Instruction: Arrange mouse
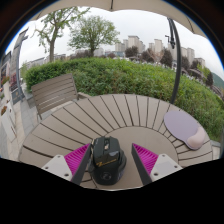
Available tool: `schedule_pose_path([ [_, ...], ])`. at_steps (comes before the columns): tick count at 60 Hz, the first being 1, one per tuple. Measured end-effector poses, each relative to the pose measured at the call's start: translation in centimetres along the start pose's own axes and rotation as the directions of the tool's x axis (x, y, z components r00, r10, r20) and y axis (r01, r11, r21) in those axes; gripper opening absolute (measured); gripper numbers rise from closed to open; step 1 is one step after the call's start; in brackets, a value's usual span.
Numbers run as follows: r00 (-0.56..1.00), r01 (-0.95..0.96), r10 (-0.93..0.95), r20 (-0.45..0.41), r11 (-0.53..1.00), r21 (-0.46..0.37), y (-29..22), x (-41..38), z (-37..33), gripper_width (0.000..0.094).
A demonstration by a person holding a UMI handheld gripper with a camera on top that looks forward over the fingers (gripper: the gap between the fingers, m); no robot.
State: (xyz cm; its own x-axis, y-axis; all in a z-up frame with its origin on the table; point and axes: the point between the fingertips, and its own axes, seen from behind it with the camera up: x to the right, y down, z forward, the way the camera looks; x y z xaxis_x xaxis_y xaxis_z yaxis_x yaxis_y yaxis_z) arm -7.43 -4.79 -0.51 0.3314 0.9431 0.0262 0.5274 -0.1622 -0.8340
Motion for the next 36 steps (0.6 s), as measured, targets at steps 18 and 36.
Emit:
schedule_pose_path([
  [18, 1.000, 0.017, -0.016, 0.017, 0.998, -0.060, 0.9, -0.7, 0.8, 0.0579],
  [36, 1.000, -0.023, 0.024, 0.020, 0.999, -0.034, -8.0, 7.0, -4.3, 0.0567],
])
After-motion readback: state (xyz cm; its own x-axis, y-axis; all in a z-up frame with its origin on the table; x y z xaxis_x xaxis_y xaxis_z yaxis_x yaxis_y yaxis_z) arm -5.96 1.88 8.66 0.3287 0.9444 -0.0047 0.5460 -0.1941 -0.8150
